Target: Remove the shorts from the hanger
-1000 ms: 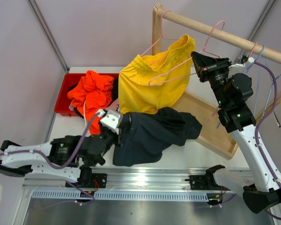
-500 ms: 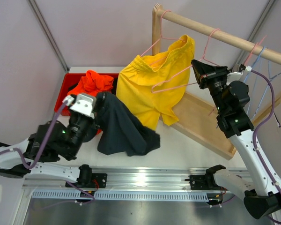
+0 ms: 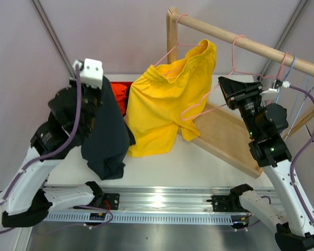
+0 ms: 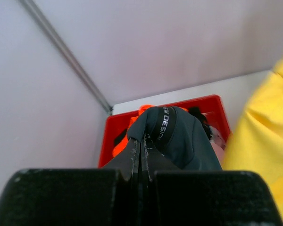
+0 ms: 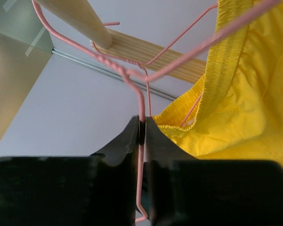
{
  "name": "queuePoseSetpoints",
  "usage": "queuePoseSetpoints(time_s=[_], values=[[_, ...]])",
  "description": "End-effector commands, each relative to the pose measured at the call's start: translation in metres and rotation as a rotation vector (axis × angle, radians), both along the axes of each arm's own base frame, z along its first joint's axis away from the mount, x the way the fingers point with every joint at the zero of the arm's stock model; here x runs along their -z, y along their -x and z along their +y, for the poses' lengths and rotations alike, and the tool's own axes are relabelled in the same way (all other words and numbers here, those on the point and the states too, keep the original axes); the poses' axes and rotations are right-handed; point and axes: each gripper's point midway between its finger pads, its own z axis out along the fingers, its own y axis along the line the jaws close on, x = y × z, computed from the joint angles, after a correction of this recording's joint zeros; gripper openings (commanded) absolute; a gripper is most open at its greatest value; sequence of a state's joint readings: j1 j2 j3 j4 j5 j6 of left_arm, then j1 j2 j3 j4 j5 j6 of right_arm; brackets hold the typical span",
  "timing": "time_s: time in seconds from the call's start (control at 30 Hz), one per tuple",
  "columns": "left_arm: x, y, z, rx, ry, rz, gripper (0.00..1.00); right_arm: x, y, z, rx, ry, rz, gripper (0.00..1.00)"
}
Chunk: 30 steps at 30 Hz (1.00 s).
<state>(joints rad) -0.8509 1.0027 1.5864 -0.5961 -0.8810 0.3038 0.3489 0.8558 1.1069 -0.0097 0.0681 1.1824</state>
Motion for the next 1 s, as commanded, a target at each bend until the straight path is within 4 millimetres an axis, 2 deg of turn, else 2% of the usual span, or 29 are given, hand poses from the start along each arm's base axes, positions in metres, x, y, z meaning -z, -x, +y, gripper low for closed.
queuePoseSetpoints(time_s=[0.0, 0.03, 0.07, 0.1, 0.13, 0.17, 0.2, 0.27, 0.3, 0.33, 0.4, 0.47, 0.5, 0.53, 0.57, 0.6, 0.63, 0.67, 0.7, 0.77, 0.8, 0.83, 0.87, 0.9, 0.93, 0.97], values=[[-0.054, -0.019, 0.031, -0.057, 0.098, -0.105, 0.00, 0.069, 0.015, 0.011, -0.079, 0.204, 0.145, 0.56], [-0.089, -0.010, 0.045, -0.075, 0.144, -0.175, 0.00, 0.072, 0.017, 0.010, -0.077, 0.223, 0.147, 0.86], [-0.095, -0.018, 0.046, -0.082, 0.149, -0.179, 0.00, 0.081, 0.019, 0.010, -0.078, 0.232, 0.161, 0.94], [-0.119, -0.023, 0.060, -0.138, 0.173, -0.223, 0.00, 0.084, 0.024, 0.007, -0.078, 0.239, 0.164, 0.99], [-0.122, -0.030, 0.066, -0.168, 0.176, -0.227, 0.00, 0.088, 0.027, 0.007, -0.080, 0.252, 0.166, 0.99], [-0.137, -0.028, 0.072, -0.183, 0.209, -0.263, 0.00, 0.099, 0.029, 0.006, -0.083, 0.262, 0.183, 0.99], [-0.132, -0.049, 0.078, -0.229, 0.195, -0.244, 0.00, 0.102, 0.036, 0.005, -0.090, 0.269, 0.181, 1.00], [-0.159, -0.047, 0.091, -0.261, 0.236, -0.318, 0.00, 0.112, 0.044, 0.004, -0.101, 0.295, 0.189, 0.99], [-0.160, -0.054, 0.100, -0.290, 0.235, -0.324, 0.00, 0.121, 0.047, 0.004, -0.112, 0.310, 0.205, 0.99], [-0.163, -0.068, 0.101, -0.304, 0.241, -0.334, 0.00, 0.121, 0.055, 0.002, -0.112, 0.316, 0.193, 0.99], [-0.174, -0.075, 0.114, -0.330, 0.263, -0.383, 0.00, 0.131, 0.062, -0.001, -0.113, 0.350, 0.211, 0.99], [-0.167, -0.098, 0.120, -0.353, 0.267, -0.379, 0.00, 0.130, 0.070, -0.005, -0.110, 0.370, 0.198, 0.99], [-0.161, -0.106, 0.133, -0.384, 0.271, -0.371, 0.00, 0.134, 0.074, -0.006, -0.116, 0.393, 0.202, 0.99], [-0.155, -0.118, 0.135, -0.367, 0.284, -0.356, 0.00, 0.133, 0.077, -0.006, -0.120, 0.401, 0.191, 0.99], [-0.136, -0.140, 0.137, -0.363, 0.324, -0.311, 0.00, 0.129, 0.084, -0.007, -0.126, 0.405, 0.164, 0.99], [-0.121, -0.150, 0.148, -0.386, 0.331, -0.272, 0.00, 0.127, 0.088, -0.006, -0.142, 0.419, 0.141, 1.00], [-0.100, -0.168, 0.143, -0.351, 0.328, -0.210, 0.00, 0.121, 0.092, -0.005, -0.150, 0.424, 0.111, 1.00], [-0.069, -0.189, 0.147, -0.358, 0.358, -0.141, 0.00, 0.114, 0.100, -0.005, -0.159, 0.423, 0.064, 0.99], [-0.056, -0.198, 0.151, -0.356, 0.363, -0.114, 0.00, 0.100, 0.108, 0.001, -0.193, 0.423, -0.009, 0.99], [0.001, -0.222, 0.147, -0.351, 0.370, 0.013, 0.00, 0.079, 0.122, 0.005, -0.223, 0.449, -0.133, 0.99], [0.009, -0.227, 0.146, -0.348, 0.377, 0.019, 0.00, 0.064, 0.132, 0.010, -0.257, 0.457, -0.211, 1.00], [0.037, -0.233, 0.146, -0.356, 0.380, 0.074, 0.00, 0.055, 0.137, 0.011, -0.265, 0.482, -0.260, 0.99], [0.062, -0.237, 0.145, -0.365, 0.385, 0.120, 0.00, 0.033, 0.151, 0.015, -0.294, 0.492, -0.348, 0.99], [0.065, -0.236, 0.144, -0.363, 0.392, 0.120, 0.02, 0.025, 0.153, 0.018, -0.313, 0.505, -0.382, 0.99], [0.084, -0.237, 0.143, -0.364, 0.394, 0.160, 0.09, 0.015, 0.159, 0.021, -0.331, 0.512, -0.424, 0.99], [0.101, -0.237, 0.140, -0.363, 0.406, 0.195, 0.44, 0.006, 0.164, 0.024, -0.351, 0.517, -0.465, 0.99]])
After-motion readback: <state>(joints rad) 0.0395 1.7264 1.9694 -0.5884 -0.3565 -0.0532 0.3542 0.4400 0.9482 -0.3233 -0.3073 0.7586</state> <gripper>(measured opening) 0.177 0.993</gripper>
